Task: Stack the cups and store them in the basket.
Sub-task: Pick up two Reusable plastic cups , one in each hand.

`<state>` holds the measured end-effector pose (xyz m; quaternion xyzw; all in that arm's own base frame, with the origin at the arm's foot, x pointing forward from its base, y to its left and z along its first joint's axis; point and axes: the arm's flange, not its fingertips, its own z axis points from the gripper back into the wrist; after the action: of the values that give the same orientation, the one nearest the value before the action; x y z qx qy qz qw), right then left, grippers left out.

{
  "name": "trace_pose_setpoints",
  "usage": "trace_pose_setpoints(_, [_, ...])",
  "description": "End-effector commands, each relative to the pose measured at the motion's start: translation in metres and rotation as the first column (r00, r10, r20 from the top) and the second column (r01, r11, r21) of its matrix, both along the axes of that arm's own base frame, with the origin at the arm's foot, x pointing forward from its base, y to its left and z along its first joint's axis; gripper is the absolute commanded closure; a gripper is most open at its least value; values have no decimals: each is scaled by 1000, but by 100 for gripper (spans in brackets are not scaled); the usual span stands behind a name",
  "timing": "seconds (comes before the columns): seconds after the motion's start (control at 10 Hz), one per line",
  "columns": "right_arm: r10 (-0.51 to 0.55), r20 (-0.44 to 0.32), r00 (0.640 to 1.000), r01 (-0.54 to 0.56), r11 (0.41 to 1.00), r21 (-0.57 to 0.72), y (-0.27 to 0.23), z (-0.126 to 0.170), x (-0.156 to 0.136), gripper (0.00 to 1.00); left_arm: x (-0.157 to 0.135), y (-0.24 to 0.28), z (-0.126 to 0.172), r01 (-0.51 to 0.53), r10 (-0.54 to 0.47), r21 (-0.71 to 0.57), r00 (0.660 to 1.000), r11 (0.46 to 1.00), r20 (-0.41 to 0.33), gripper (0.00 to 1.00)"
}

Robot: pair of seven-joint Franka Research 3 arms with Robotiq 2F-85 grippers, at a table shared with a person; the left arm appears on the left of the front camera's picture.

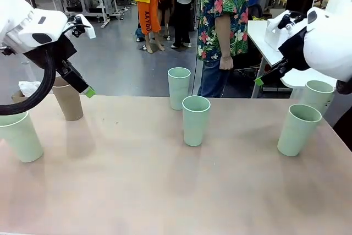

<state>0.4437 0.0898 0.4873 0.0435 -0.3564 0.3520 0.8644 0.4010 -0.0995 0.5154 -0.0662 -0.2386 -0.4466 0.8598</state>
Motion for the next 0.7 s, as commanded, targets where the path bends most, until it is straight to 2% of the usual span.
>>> trace_pose_setpoints(0.0, [4,2,1000,-4,1000,5,-1,1,-2,0,0,2,0,2,-2,1,1000,1000,1,0])
trace_pose_setpoints(0.3, [89,27,996,-90,996,23,-59,48,0,0,4,56,40,104,-105,-98,994,990,-14,0])
trace_pose_setpoints(0.4, [70,40,997,-71,997,37,-79,56,-6,0,3,73,48,147,-150,-108,989,983,-15,0])
trace_pose_setpoints(0.6, [126,53,991,-130,987,96,-123,59,-28,0,-13,112,58,204,-205,-173,979,964,10,0])
